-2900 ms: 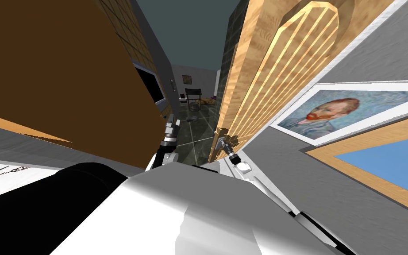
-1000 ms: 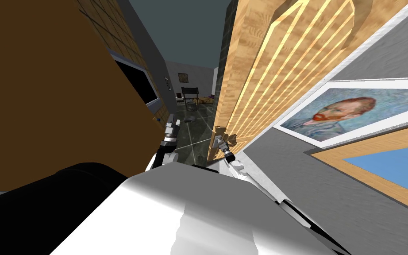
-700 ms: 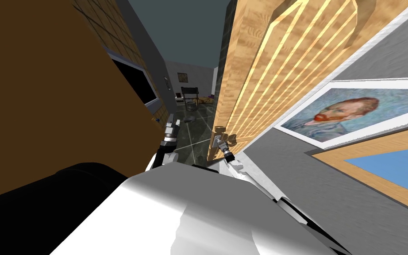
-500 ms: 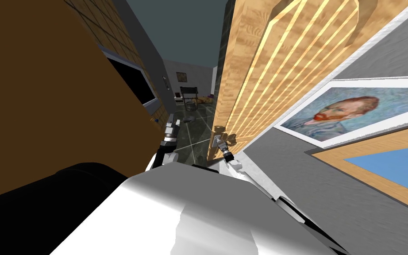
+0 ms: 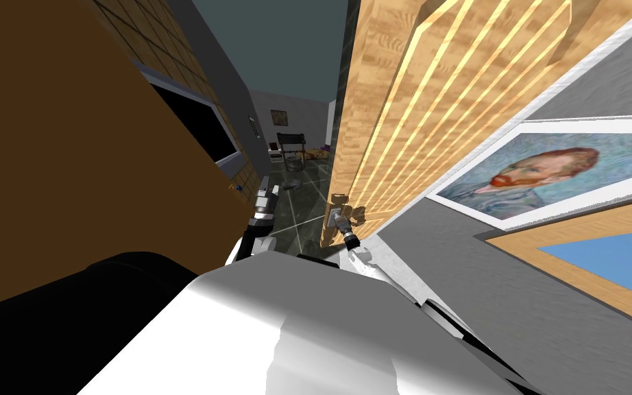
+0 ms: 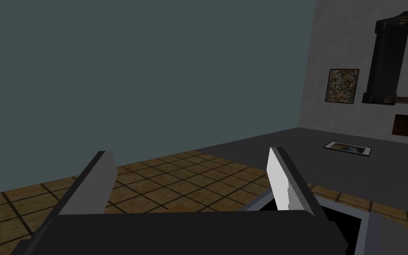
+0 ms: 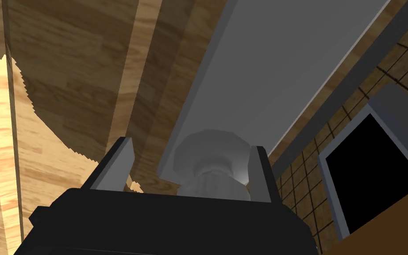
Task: Push the door open
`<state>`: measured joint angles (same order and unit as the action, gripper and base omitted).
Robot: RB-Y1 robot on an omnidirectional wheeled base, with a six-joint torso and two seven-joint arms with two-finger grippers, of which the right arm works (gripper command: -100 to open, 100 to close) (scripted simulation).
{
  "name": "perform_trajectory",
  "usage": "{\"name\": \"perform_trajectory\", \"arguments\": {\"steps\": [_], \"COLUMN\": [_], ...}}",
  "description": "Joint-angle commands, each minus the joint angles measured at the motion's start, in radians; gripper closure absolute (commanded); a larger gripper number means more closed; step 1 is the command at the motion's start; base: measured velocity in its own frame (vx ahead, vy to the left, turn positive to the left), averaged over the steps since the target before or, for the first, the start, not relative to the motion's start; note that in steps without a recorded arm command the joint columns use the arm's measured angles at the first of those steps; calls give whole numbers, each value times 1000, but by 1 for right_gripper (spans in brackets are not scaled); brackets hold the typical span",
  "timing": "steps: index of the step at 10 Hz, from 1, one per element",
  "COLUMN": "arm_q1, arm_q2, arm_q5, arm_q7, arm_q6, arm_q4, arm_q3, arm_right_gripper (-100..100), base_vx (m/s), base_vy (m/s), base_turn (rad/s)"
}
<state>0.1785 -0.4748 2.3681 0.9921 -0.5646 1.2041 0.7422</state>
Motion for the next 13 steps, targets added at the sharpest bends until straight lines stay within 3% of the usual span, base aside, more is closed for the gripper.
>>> {"name": "perform_trajectory", "arguments": {"steps": [1, 4, 6, 7, 8, 11, 12, 13], "arm_q1": [28, 36, 53, 53, 62, 62, 70, 70], "arm_q2": [6, 15, 34, 34, 44, 44, 53, 53], "arm_q5": [-33, -58, -111, -111, -137, -137, -164, -164], "arm_q7": [50, 104, 174, 187, 218, 228, 270, 270], "arm_q6": [-23, -28, -36, -36, -40, -40, -45, -45], "arm_q4": [5, -2, -17, -17, -24, -24, -31, -31], "arm_q3": [-6, 1, 16, 16, 23, 23, 30, 30], "arm_right_gripper": [100, 100, 100, 100, 100, 100, 100, 100], "base_vx": [41, 31, 42, 40, 43, 17, 17, 25], "base_vy": [22, 21, 31, 29, 29, 13, 14, 16], "base_turn": [-16, -18, -46, -20, -20, 2, -29, -20]}}
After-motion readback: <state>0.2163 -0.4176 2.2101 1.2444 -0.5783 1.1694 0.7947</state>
